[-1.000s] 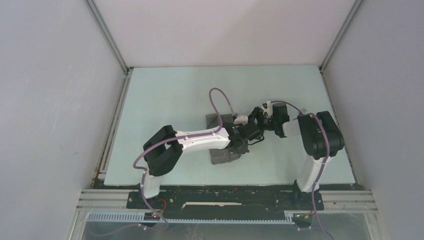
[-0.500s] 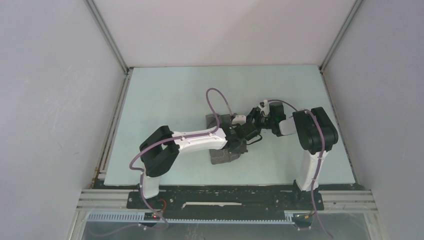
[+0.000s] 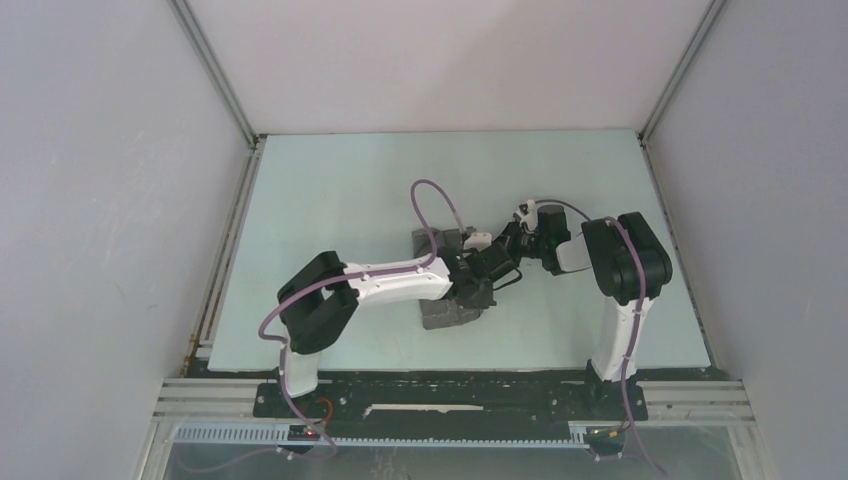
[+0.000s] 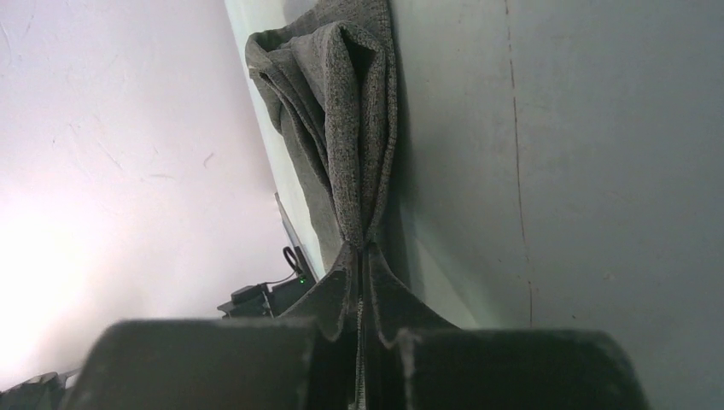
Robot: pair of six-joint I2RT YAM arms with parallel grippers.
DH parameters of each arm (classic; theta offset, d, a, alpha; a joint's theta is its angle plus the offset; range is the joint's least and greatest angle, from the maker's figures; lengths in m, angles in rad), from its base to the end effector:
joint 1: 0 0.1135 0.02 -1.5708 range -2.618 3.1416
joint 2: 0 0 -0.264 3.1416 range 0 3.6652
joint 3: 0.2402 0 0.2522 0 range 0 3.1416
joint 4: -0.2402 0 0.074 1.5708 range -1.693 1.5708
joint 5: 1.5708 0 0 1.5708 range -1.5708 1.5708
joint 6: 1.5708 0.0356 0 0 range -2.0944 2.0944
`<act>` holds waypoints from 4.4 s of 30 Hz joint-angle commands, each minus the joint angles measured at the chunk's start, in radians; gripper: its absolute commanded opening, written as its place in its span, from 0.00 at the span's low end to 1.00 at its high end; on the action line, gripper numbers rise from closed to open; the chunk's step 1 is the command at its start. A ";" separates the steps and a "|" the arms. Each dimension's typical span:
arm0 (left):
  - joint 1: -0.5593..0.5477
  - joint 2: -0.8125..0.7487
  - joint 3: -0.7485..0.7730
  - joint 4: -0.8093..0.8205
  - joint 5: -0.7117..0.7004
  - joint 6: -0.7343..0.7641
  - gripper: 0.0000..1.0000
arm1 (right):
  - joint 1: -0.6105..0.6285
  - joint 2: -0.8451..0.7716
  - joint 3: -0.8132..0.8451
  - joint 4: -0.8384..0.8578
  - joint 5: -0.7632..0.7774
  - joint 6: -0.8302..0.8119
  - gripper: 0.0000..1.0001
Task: Fold the napkin into a case and place the utensils inside
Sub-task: Pick up the 2/3-rectangle-folded napkin at the center of the board, then fold the 2/3-rectangle-folded napkin at the center of the board.
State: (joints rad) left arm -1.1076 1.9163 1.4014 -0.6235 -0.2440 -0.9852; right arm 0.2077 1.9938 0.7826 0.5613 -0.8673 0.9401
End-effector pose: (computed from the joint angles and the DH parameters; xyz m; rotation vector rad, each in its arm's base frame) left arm 0.1854 -0.3519 0.1949 0.0925 2.6956 -0.3471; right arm 0.3349 0.0983 0.0873 0.3384 2.3938 1.5508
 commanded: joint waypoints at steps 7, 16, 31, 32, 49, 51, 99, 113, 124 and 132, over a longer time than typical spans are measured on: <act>0.029 -0.090 -0.143 0.190 0.165 0.017 0.14 | 0.024 -0.044 -0.028 0.151 0.027 0.020 0.00; 0.091 -0.325 -0.278 0.309 0.249 0.065 0.54 | 0.033 -0.091 -0.062 0.115 0.065 -0.007 0.00; 0.415 -0.494 -0.838 0.725 0.348 0.005 0.49 | 0.171 -0.237 0.035 -0.283 0.356 -0.139 0.00; 0.414 -0.463 -0.840 0.739 0.353 0.000 0.46 | 0.187 -0.248 0.046 -0.330 0.394 -0.148 0.00; 0.416 -0.320 -0.863 0.851 0.431 0.010 0.38 | 0.477 -0.228 0.326 -0.745 0.835 -0.018 0.00; 0.418 -0.308 -0.868 0.865 0.440 0.010 0.38 | 0.496 -0.206 0.354 -0.762 0.865 0.029 0.00; 0.872 -0.557 -0.830 0.640 0.540 0.112 0.57 | 0.559 -0.189 0.157 -0.230 0.842 0.460 0.00; 0.881 -0.362 -0.755 0.630 0.535 0.169 0.27 | 0.579 -0.110 0.125 -0.052 0.763 0.515 0.00; 0.866 -0.371 -0.748 0.599 0.526 0.189 0.26 | 0.591 -0.017 0.061 0.177 0.701 0.562 0.00; 0.847 -0.366 -0.742 0.594 0.501 0.197 0.24 | 0.601 0.035 0.011 0.321 0.718 0.650 0.00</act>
State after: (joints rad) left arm -0.2413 1.5566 0.6407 0.0124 0.2840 -0.8284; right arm 0.7830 2.0117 0.8032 0.7887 -0.1524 1.5314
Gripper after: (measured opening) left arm 0.245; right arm 0.009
